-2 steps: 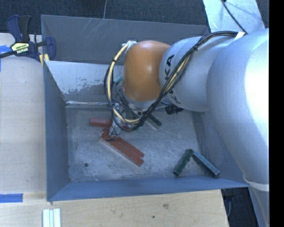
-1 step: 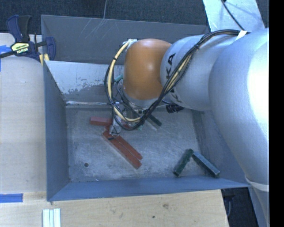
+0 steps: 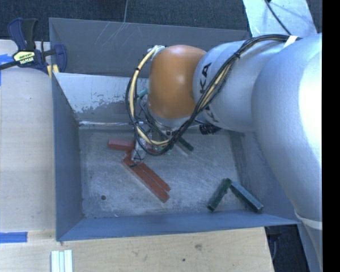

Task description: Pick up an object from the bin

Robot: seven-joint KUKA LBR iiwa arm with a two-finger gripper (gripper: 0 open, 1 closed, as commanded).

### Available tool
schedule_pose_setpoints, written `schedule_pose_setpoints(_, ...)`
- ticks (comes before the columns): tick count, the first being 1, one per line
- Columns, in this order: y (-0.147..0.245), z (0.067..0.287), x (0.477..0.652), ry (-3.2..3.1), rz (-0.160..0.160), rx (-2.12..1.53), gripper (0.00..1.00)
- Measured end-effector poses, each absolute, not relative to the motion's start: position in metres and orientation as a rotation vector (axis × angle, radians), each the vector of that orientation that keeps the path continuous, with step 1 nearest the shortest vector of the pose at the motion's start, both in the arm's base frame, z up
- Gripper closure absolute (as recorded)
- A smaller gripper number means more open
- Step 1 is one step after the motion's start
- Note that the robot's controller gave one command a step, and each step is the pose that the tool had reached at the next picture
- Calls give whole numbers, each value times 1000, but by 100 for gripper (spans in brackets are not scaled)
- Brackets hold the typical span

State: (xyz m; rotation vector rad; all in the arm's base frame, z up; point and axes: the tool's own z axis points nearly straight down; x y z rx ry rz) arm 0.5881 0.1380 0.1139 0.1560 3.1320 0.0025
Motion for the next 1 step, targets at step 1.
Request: schedule_pose_setpoints(1,138,119,588,3136,1,156,100)
